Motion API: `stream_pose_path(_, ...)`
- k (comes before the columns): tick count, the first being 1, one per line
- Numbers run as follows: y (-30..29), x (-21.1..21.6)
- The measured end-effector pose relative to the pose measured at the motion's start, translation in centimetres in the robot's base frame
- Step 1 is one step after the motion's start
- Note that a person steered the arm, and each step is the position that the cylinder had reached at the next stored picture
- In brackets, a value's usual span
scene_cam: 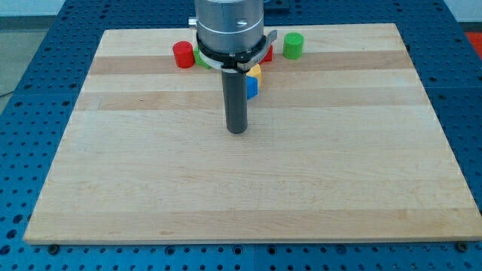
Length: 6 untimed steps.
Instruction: Place your arm on the top right corner of the board
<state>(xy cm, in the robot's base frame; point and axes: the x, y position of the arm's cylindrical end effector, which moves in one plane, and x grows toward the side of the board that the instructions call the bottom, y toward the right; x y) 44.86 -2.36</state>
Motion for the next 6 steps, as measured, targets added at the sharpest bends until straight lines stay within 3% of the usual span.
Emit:
stream_pose_path(1, 0.4, 0.1)
stream_pose_path(2, 6.1, 2.0)
stream_pose_path(3, 13.1, 0.3)
stream_pose_path(6, 29.5, -16.1)
